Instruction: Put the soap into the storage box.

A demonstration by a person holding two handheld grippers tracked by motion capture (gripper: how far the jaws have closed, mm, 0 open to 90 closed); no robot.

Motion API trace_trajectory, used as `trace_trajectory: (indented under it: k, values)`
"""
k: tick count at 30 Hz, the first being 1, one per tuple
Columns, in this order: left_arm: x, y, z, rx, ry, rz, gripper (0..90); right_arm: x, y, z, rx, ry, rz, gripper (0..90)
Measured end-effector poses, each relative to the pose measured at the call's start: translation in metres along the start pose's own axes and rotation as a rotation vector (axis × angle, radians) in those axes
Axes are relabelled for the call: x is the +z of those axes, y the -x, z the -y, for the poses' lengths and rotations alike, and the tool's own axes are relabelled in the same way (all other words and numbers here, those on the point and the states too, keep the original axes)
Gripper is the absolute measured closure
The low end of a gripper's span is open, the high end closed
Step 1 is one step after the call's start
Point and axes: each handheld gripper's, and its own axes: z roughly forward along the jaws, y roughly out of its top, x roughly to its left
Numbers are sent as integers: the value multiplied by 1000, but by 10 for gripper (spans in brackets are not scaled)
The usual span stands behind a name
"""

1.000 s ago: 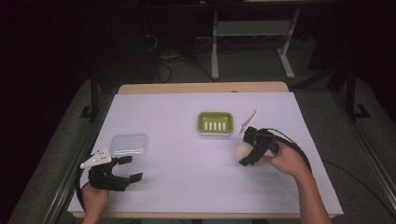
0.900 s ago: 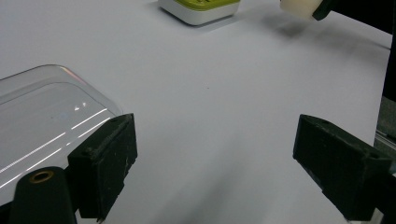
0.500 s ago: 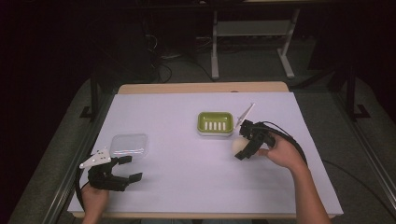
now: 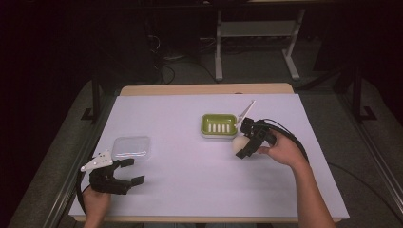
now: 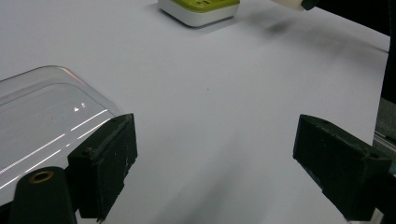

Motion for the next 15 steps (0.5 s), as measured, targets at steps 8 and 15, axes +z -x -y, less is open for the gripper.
trace_trajectory:
  k: [8, 15]
  values:
    - [0, 0, 0, -1, 0, 1, 129, -1, 3, -9, -4, 12, -8, 232]
    - [0, 0, 0, -2, -1, 2, 129, -2, 8, -18, -10, 1, -10, 232]
